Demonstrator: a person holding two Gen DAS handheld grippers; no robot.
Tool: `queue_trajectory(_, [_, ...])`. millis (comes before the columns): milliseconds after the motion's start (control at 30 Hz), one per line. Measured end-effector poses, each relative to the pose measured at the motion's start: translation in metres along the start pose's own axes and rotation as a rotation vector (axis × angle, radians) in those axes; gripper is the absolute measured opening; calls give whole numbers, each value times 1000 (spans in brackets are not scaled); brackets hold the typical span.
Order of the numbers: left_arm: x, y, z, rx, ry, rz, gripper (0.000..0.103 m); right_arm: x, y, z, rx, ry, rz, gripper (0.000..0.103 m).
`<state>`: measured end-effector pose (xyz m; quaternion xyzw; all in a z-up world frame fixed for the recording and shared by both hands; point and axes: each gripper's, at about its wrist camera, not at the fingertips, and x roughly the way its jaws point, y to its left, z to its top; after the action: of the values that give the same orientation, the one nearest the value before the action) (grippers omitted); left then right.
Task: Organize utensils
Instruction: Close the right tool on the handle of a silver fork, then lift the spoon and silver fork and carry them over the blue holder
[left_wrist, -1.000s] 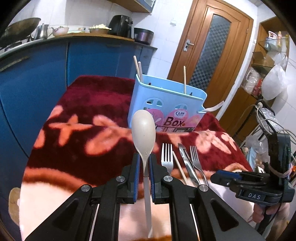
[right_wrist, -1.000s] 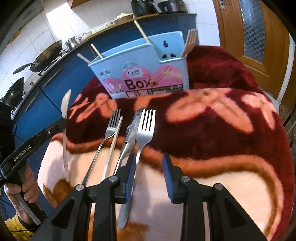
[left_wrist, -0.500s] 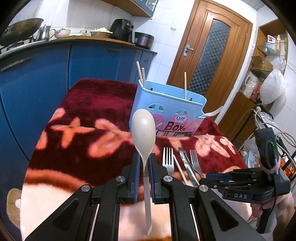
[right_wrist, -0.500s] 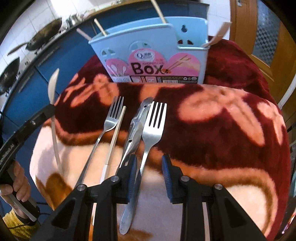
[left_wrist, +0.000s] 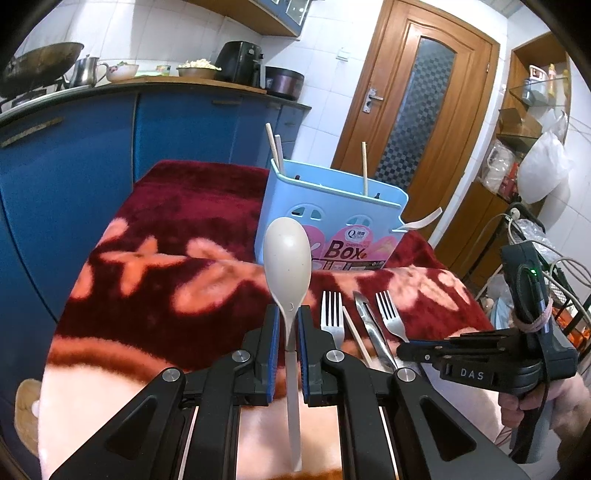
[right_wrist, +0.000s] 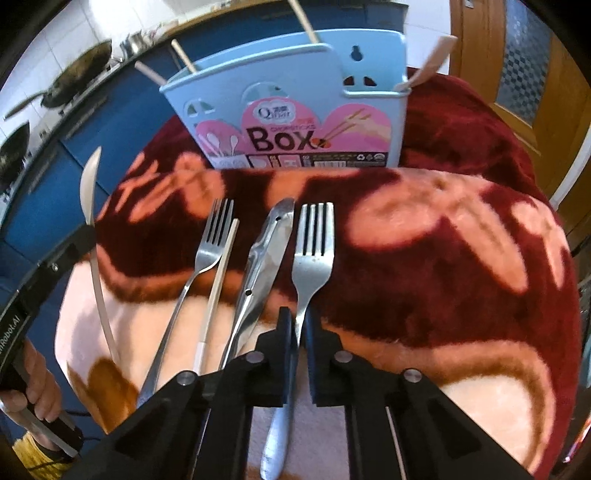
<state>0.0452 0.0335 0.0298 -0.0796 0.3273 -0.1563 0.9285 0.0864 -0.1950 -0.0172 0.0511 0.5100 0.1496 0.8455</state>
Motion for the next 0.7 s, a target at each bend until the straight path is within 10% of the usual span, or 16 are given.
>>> queue_trajectory(700, [-19, -15, 9, 31, -107, -28, 0, -57, -24, -36, 92, -380, 175, 5])
